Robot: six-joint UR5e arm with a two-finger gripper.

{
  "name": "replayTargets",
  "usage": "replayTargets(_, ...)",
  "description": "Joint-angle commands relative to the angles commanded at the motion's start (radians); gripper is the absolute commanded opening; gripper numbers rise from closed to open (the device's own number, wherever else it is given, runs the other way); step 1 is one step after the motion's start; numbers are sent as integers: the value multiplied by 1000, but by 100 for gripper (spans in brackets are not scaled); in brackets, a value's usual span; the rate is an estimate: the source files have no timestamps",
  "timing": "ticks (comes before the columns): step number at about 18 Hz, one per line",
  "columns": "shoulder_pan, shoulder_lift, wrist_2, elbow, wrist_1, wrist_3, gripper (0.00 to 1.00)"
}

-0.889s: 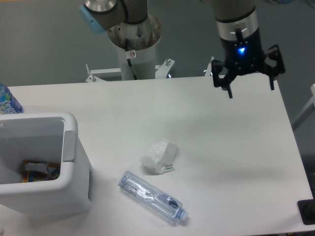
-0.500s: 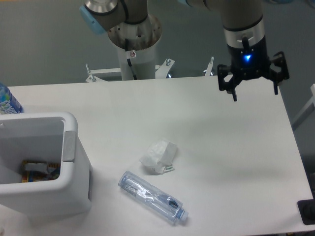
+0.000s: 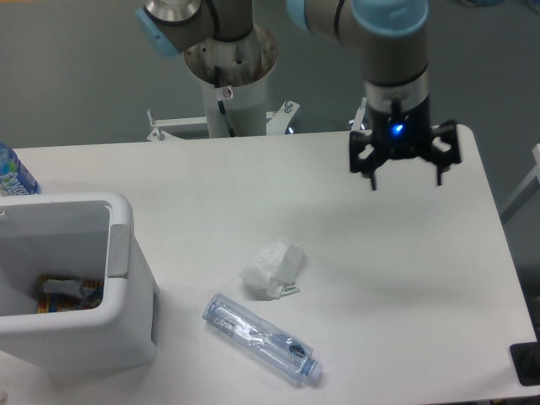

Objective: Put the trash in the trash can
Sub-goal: 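Move the open gripper down toward the crumpled white tissue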

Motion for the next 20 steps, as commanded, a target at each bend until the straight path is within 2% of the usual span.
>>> replayTargets(6,-80,-28,-2,-103,17,34,100)
replayTargets(12,-112,-67,-2,-199,126,155,100)
replayTargets(20,-144,-104,-3,-215,169,166,100)
